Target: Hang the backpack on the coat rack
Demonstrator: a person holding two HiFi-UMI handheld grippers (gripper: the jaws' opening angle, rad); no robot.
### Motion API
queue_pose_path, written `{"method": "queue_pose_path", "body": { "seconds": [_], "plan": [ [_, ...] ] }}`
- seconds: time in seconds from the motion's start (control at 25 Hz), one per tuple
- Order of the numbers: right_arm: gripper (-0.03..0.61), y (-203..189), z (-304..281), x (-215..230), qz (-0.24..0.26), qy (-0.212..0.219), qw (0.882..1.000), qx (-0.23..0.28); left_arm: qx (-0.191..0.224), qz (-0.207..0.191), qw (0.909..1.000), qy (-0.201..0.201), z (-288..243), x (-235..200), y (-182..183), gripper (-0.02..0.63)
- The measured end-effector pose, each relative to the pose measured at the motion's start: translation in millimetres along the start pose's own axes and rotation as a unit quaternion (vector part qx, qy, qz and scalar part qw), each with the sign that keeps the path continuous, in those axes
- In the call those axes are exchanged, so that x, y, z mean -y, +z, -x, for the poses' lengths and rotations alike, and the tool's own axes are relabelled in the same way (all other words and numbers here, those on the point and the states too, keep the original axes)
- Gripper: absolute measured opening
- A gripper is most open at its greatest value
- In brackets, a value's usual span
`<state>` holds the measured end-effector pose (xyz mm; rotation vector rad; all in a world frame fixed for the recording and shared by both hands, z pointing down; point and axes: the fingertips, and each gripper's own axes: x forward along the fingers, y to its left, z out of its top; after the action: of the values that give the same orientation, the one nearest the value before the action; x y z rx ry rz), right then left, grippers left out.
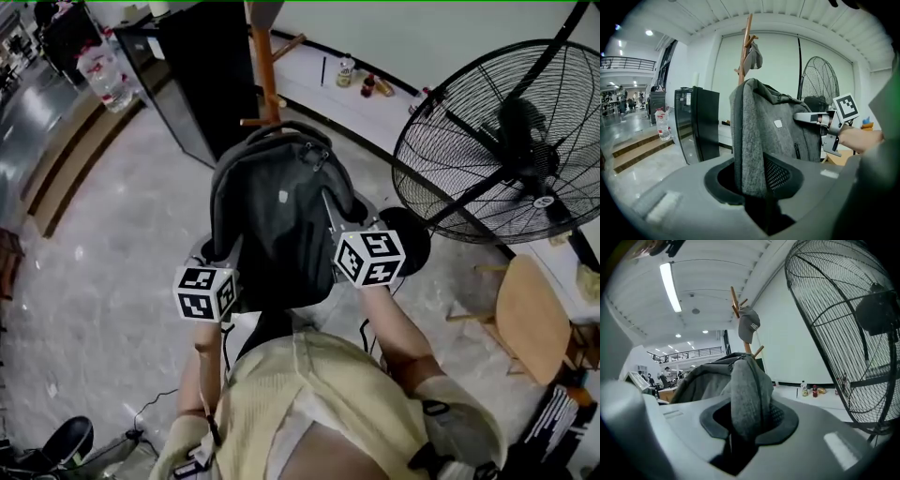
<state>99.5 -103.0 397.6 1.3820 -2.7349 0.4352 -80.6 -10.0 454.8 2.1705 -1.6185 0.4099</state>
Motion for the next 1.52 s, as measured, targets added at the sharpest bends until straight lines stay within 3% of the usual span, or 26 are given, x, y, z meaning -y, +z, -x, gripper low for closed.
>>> {"method": "queue_pose_path", "body": {
  "seconds": [0.68,1.52],
  "plan": [
    [0.104,1,-73,34,0.003,-0.039,0.999,-0.016,-0.018,0.005,0.9991,-0.038,-73,-40,24,0.107],
    [0.112,-33,-102,48,0.01,-0.076,0.996,-0.039,-0.033,0.016,0.9967,-0.072,-120,-67,-3,0.109]
  ]
}}
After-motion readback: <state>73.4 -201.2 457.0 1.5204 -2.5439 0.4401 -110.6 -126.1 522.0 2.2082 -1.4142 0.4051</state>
